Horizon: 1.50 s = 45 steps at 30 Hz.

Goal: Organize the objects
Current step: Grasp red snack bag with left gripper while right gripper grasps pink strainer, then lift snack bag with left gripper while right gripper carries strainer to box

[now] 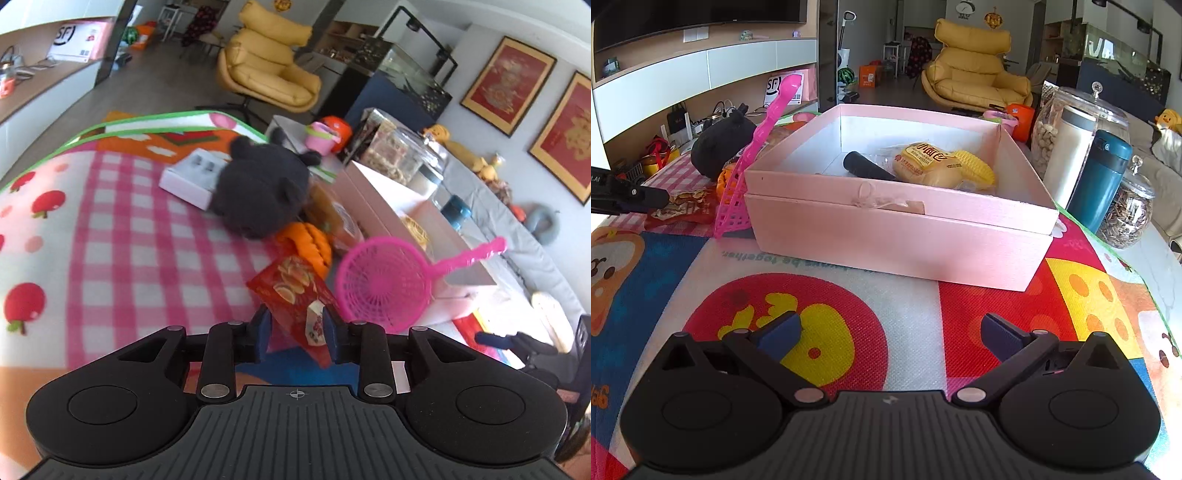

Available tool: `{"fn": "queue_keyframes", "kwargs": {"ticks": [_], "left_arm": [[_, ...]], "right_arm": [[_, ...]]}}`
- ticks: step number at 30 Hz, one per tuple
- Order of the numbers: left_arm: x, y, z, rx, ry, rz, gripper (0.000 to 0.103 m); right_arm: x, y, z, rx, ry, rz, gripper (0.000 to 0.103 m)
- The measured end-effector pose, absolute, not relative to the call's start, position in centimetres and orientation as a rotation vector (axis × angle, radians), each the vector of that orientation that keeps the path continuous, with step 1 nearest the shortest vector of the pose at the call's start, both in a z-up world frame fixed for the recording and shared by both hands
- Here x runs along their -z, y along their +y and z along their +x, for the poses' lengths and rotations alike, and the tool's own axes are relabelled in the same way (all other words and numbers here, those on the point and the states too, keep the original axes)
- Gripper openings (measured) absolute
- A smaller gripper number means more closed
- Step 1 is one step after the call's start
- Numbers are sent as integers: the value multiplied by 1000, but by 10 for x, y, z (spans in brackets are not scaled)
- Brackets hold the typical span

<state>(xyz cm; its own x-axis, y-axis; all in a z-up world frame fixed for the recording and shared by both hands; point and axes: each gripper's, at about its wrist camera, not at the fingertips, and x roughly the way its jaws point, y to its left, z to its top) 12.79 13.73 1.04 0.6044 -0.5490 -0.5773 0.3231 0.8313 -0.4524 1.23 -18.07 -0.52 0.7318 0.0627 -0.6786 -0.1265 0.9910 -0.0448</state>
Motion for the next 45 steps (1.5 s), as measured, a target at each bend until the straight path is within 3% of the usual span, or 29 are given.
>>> {"fn": "queue_keyframes", "kwargs": {"ticks": [7,14,27,39,41,42,45], "left_arm": [[3,118,141,352,750,-485,32],[-1,107,138,302,719,-545,15],[-15,127,19,259,740,-395,15],[-18,114,15,221,733,-337,17],[-17,115,15,223,733,-354,18],[-15,116,16,225,733,-371,18],[-11,119,17,228,733,-435,18]], "right_arm": [[6,-179,10,-97,736,-99,103],[6,-179,8,-92,730,-97,103],[-18,-160,-10,-168,650,-92,103],[-5,-72,11,-332,637,-386,103],[-5,-69,12,-343,649,-402,87],[-8,-70,10,-355,660,-393,73],[-15,-77,0,-327,646,-370,70]]}}
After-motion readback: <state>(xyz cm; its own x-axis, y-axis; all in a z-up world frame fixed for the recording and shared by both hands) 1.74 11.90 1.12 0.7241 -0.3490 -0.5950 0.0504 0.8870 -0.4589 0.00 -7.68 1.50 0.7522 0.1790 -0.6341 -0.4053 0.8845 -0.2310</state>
